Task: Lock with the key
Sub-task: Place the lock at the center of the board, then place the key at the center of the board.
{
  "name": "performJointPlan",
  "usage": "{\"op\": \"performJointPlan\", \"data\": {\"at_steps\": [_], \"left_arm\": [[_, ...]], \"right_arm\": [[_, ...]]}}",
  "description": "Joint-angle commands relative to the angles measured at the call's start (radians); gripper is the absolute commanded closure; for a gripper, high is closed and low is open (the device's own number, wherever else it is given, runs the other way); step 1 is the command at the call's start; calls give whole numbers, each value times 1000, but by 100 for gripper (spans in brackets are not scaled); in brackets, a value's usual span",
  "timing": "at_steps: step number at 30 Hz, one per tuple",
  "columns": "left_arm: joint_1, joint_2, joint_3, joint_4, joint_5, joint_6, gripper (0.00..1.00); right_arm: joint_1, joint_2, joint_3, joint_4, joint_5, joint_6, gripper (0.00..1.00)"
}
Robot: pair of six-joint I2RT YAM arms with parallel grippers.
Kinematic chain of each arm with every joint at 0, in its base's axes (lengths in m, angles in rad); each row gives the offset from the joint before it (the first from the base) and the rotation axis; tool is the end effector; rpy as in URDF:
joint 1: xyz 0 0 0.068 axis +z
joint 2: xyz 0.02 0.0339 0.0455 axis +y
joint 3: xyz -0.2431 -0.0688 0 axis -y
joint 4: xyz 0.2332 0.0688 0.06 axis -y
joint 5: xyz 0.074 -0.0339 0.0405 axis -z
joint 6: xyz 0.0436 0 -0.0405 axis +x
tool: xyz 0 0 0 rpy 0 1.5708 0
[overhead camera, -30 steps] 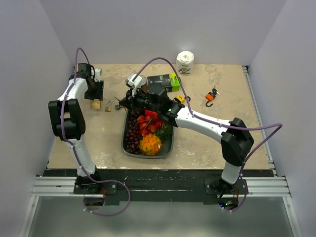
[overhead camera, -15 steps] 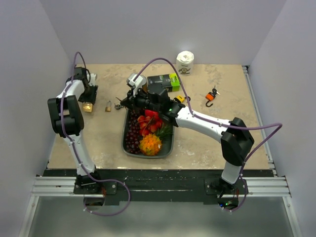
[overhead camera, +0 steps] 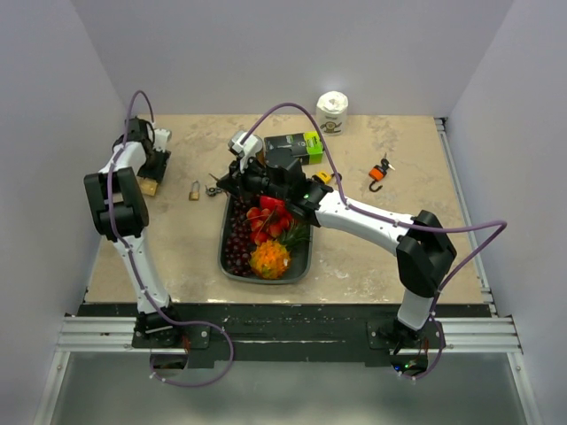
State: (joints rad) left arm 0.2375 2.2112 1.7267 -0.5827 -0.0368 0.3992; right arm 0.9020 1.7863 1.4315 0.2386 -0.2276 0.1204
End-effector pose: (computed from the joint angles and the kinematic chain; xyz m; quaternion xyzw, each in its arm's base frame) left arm 0.4431 0.1089 0.1499 0.0736 0.9655 0.0949 0.2310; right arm 0.2572 0.3413 0.3127 -0.3525 0.6574 0.3971 0.5346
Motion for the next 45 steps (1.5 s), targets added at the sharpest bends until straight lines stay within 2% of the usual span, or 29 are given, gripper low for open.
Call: {"op": "performJointPlan", "data": {"at_steps": [1,7,12,14,17,19,24,27,30,31,35,36,39,40,44,45], "left_arm": [[31,56,79,6,23,38,87],[49,42,62,0,77,16,61],[49,19,36,-8,94,12,48],[51,8,25,-6,92,9,39],[60,-4,28,-12,104,0,32],[62,-16,33,-14,118,-3,23],[68,-73,91,-46,207,-33,21],[72,-169,117,-45,352,-46,20],[80,-348,74,-10,555,-53,19],[89,-385,53,0,672,-54,19],[89,-569,-136,18,935,9,20],[91,-644,-180,27,1045,27,21],[80,-789,-364,100,1190,43,23],[72,-820,-442,130,1203,20,23],[-4,-935,-553,169,1246,0,25],[-56,-974,-568,172,1230,3,26]], "right_arm": [[-3,-44,-3,25,-9,10,100],[-6,-45,-8,24,-6,10,100],[-6,-45,-6,30,-4,10,100],[-6,-44,-5,33,-3,9,100],[-6,-44,-3,30,-1,8,100],[-6,-42,0,30,-3,10,100],[-12,-38,21,33,2,21,100],[-26,-31,46,42,4,57,100],[-47,-27,69,62,-1,114,100],[-51,-25,75,68,-13,143,100],[-72,-25,96,111,-50,226,100],[-78,-25,98,120,-56,261,100],[-83,-28,102,156,-98,326,100],[-84,-28,102,171,-110,343,100],[-86,-30,96,212,-174,412,100],[-86,-28,93,220,-180,424,100]]}}
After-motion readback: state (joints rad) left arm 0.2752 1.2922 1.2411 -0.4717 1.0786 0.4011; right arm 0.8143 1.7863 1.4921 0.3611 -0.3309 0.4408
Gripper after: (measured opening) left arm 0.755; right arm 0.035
